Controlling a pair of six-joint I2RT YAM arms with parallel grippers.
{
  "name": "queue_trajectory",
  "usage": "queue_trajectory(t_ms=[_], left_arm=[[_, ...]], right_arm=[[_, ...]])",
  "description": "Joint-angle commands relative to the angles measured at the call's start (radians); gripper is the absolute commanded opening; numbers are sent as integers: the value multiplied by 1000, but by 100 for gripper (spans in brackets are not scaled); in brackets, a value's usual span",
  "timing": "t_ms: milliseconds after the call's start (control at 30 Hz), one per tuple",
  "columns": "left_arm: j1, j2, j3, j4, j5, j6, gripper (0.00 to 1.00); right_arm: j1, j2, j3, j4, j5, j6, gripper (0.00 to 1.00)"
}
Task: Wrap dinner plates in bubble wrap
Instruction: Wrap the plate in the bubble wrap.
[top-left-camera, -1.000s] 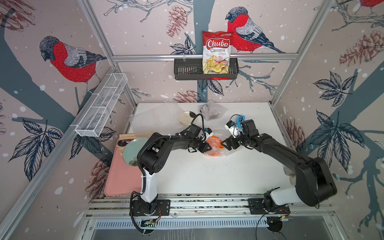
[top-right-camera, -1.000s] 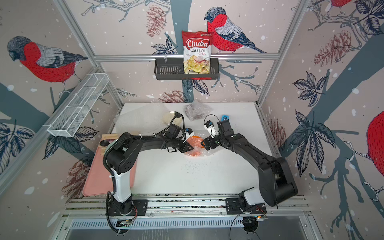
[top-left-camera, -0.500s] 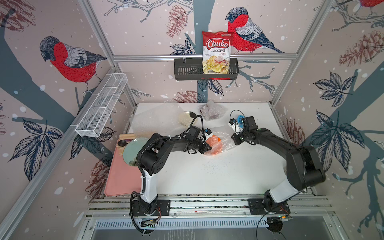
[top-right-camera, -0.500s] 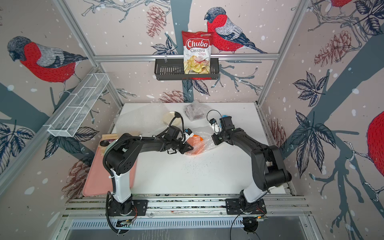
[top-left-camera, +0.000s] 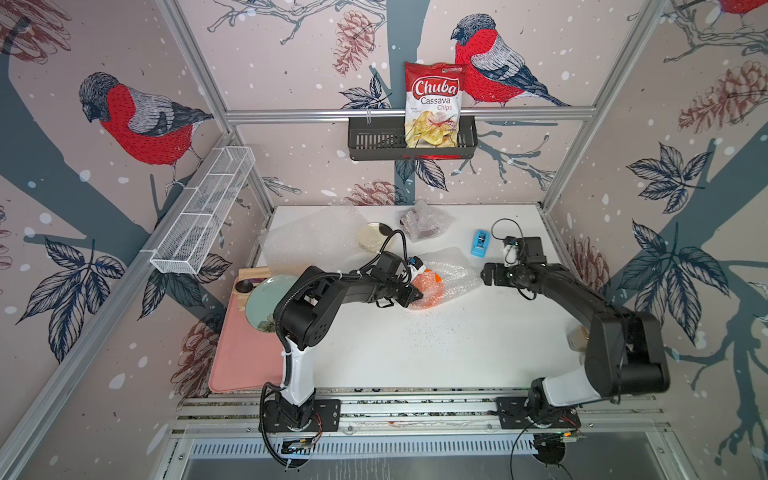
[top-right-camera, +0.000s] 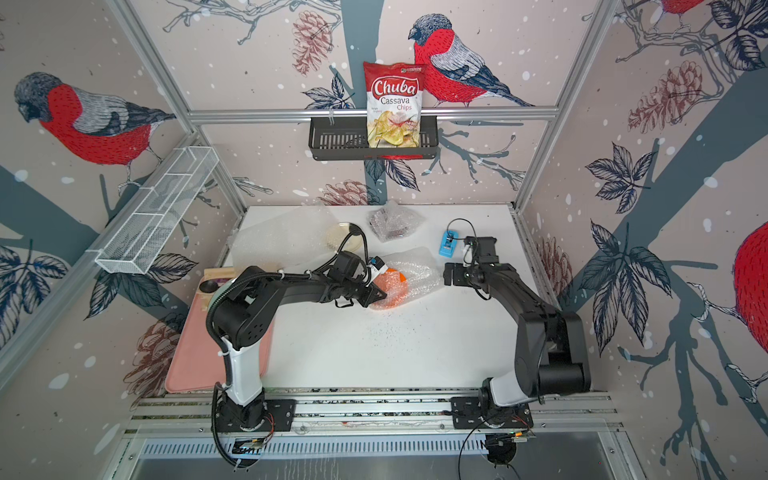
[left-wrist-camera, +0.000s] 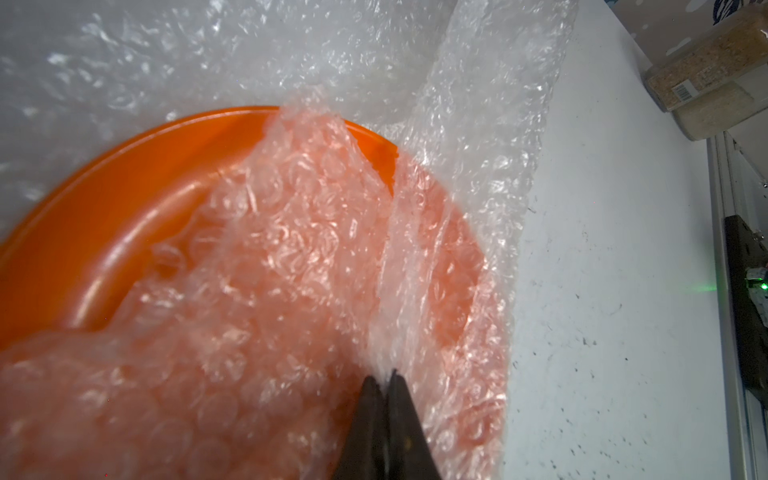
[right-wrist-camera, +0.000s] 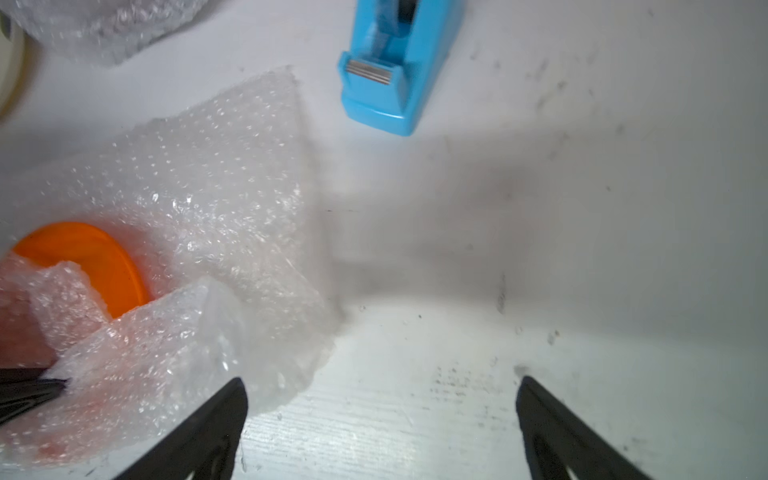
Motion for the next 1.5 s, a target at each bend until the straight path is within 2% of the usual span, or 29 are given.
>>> queue_trajectory(t_ms=[0,133,200,300,333,400,500,600,700,767,933,1033,1200,1267,1367,1467], left_arm=[[4,1,2,-118,-53,15,0],[4,-4,1,-115,-43,14,0],[6,-4,1,-113,-38,13,0],[6,-7,0,-109,-30,11,0],[6,-8,1,-108,-31,9,0],[5,-14,-1,-105,-28,6,0],[6,-30,-10,-96,-17,-7,0],[15,-48,-28,-61,15,-32,0],[30,-46,-28,-37,37,-52,0],[36,-39,-20,-37,38,-58,0],[44,-30,-14,-26,50,-67,0],[46,-27,-17,-20,55,-74,0],[53,-47,-40,15,92,-88,0],[66,-73,-56,45,116,-113,8],[101,-126,-133,152,162,-194,20],[119,-127,-181,248,186,-270,36]], right_arm=[[-33,-40,-108,105,-289,162,99],[-13,34,-170,304,-468,296,100],[28,96,-161,369,-445,347,98],[91,181,-155,459,-312,425,89],[103,207,-162,504,-274,460,78],[115,239,-174,582,-238,495,49],[129,216,-161,619,-224,483,31],[190,117,-104,530,-107,385,0],[302,54,-13,415,37,299,0],[408,35,25,394,85,243,0],[594,135,83,440,-48,173,0],[649,262,135,417,-31,185,0],[647,419,197,320,68,270,0],[645,448,182,301,68,286,0],[653,412,107,352,17,304,0],[679,368,56,417,-57,256,0]])
